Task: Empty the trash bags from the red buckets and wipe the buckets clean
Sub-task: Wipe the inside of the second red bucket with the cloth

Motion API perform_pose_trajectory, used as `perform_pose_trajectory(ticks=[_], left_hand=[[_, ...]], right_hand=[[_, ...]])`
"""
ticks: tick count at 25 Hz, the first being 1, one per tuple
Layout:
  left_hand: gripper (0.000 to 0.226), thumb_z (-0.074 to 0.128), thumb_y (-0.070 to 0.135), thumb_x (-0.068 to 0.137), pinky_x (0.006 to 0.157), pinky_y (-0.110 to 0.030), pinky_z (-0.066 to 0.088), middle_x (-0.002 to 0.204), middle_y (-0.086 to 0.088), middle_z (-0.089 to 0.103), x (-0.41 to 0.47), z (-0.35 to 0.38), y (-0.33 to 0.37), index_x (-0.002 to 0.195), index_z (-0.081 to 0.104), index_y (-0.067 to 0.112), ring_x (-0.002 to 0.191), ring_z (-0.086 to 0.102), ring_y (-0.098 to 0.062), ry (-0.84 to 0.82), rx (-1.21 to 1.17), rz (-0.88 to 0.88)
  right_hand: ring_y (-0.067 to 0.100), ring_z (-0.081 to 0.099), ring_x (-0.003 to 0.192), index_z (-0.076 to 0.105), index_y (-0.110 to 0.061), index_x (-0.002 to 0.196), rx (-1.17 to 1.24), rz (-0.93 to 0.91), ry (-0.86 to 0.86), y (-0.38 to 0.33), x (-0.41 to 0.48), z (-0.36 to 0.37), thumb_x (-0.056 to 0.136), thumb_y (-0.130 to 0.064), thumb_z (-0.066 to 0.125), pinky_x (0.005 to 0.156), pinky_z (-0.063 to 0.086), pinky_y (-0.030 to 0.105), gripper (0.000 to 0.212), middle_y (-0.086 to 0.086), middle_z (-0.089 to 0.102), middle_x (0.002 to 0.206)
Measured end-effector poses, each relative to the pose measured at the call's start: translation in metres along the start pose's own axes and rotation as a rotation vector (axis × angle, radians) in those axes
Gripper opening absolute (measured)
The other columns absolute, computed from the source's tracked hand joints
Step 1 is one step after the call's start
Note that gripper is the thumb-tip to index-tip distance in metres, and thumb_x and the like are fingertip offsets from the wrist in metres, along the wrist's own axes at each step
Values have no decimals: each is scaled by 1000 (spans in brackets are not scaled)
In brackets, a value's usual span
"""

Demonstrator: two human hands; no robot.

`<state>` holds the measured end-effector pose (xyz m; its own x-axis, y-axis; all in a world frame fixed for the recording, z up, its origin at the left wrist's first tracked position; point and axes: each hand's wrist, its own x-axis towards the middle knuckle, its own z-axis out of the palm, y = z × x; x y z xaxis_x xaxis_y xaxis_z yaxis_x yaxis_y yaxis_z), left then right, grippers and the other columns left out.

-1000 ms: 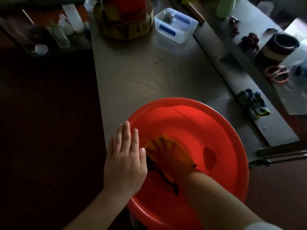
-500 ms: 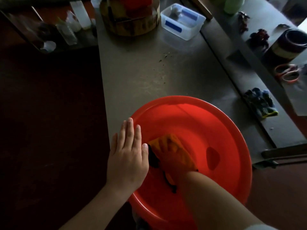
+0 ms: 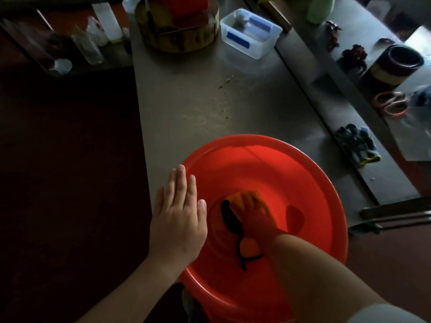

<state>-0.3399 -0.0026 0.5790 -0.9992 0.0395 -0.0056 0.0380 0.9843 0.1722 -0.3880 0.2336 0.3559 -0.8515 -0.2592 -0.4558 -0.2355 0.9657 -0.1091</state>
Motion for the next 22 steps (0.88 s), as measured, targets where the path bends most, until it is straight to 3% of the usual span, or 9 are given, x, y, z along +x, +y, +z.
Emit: perform_pose_trajectory(ticks=[3, 5, 9, 12, 14, 16, 18, 19, 22], left_hand=[[61, 16, 40, 104, 124, -44, 9, 167, -9, 1, 1, 0, 0, 157, 19, 10, 155, -3, -21, 3, 2, -3], [61, 17, 39, 104, 124, -45, 10, 166, -11, 4, 1, 0, 0, 156, 21, 9, 155, 0, -23, 7, 10, 0], [60, 18, 39, 105, 124, -47, 13, 166, -11, 6, 0, 1, -3, 156, 24, 8, 155, 3, -24, 4, 20, 4], [59, 20, 38, 105, 124, -46, 14, 167, -11, 5, -1, 2, -3, 156, 24, 9, 155, 2, -23, 12, 18, 2], [59, 21, 37, 105, 124, -46, 15, 167, -11, 7, 0, 1, -1, 156, 25, 8, 155, 4, -23, 20, 14, 6], [58, 22, 36, 105, 124, -45, 15, 167, -10, 8, 1, 0, -1, 156, 26, 8, 155, 4, -22, 29, 7, 0], [58, 21, 36, 105, 124, -45, 14, 167, -10, 7, 0, 1, -1, 156, 25, 8, 155, 3, -22, 30, -1, -7], [58, 21, 36, 105, 124, -45, 14, 167, -10, 7, 0, 1, 0, 156, 25, 8, 155, 3, -21, 30, -5, -9], [57, 21, 35, 105, 124, -44, 11, 167, -10, 8, 0, 1, -1, 155, 28, 8, 155, 3, -21, 33, -22, -10]], right_hand=[[47, -1, 153, -13, -46, 156, -32, 5, -105, -50, -19, -17, 97, -45, 49, 120, 4, 63, 85, 6, -23, 166], [46, 0, 153, -13, -42, 156, -144, -131, 17, -85, -27, -18, 89, -49, 56, 118, 1, 65, 96, 9, -8, 169], [40, 16, 149, 19, -30, 157, -326, -383, 53, -97, -30, -48, 85, -52, 53, 117, 10, 63, 83, 7, 23, 159], [40, 26, 146, 21, -45, 154, -447, -395, 69, -43, -27, -38, 71, -67, 62, 114, 24, 65, 95, 5, 28, 159], [42, 38, 142, 25, -56, 151, -214, -234, 4, -5, -14, -25, 88, -76, 33, 109, 38, 60, 67, 2, 34, 159], [54, 55, 122, 6, -52, 157, -71, -223, -136, 23, 8, 18, 102, -52, 17, 90, 52, 63, 56, 14, 48, 152], [63, 58, 111, -12, -57, 153, -78, -291, -126, 28, 12, 30, 94, -39, 29, 77, 55, 66, 74, 21, 51, 148], [63, 52, 120, -12, -62, 150, -115, -292, -108, 19, 2, 29, 91, -41, 35, 84, 52, 69, 78, 20, 45, 153], [40, 30, 145, 28, -46, 154, -93, -299, -23, -32, -23, -15, 73, -45, 76, 112, 31, 65, 94, 11, 31, 158]])
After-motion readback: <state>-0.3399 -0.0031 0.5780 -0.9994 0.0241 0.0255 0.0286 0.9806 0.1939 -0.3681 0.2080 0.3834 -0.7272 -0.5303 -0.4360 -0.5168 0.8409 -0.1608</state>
